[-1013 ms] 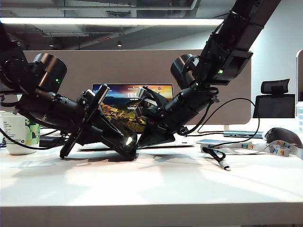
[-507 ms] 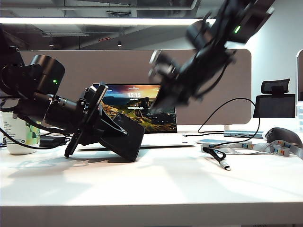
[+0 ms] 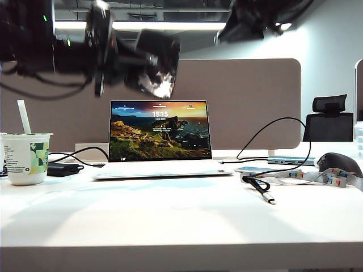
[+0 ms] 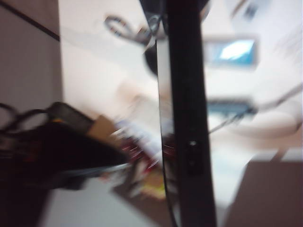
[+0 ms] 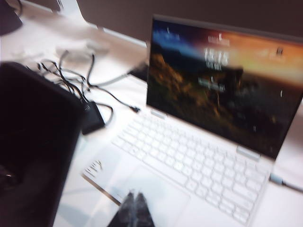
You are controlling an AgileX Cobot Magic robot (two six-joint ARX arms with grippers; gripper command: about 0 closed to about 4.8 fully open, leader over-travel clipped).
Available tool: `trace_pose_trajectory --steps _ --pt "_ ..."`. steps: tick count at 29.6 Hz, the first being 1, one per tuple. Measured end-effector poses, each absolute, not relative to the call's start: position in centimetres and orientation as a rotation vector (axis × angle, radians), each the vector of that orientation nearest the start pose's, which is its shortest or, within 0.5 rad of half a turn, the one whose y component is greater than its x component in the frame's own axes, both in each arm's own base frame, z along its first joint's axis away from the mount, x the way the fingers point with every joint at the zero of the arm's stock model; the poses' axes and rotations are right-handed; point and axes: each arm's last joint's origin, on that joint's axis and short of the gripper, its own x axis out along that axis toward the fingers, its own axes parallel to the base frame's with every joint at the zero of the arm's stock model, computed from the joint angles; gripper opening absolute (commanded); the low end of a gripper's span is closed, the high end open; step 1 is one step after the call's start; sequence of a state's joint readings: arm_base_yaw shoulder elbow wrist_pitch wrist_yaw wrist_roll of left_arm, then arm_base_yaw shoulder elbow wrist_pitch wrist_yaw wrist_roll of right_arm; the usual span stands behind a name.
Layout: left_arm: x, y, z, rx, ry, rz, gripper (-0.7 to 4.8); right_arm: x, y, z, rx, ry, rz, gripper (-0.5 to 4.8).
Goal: Pick up the black phone, pick up the charger plug, insert the charger plug into the phone's charging port, and finally place the connected phone back on the desk.
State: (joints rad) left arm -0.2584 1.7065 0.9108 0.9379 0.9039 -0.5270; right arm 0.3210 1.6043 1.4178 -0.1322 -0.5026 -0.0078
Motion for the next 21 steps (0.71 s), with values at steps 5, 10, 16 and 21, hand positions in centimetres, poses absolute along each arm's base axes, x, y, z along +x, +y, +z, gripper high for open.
trace_pose_trajectory --steps 5,10,16,21 --pt "32.4 -11.0 27.7 -0.306 -0.081 -1.265 -0.06 32.8 12.8 37.3 -0.011 0.233 0.94 -0.05" --pt "31.1 -11.0 29.8 -0.26 -0.188 -1.292 -0.06 31.0 12.2 39.4 -0.017 0.168 0.974 -0.05" --pt "29.5 -11.8 31.6 -0.18 -0.295 -1.329 -0.06 27.9 11.3 42.5 -0.032 0.066 1.009 -0.05" --pt "28.9 -12.8 31.8 -0.131 -0.339 -1.351 -0.06 25.7 10.6 43.6 -0.024 0.079 1.033 -0.05"
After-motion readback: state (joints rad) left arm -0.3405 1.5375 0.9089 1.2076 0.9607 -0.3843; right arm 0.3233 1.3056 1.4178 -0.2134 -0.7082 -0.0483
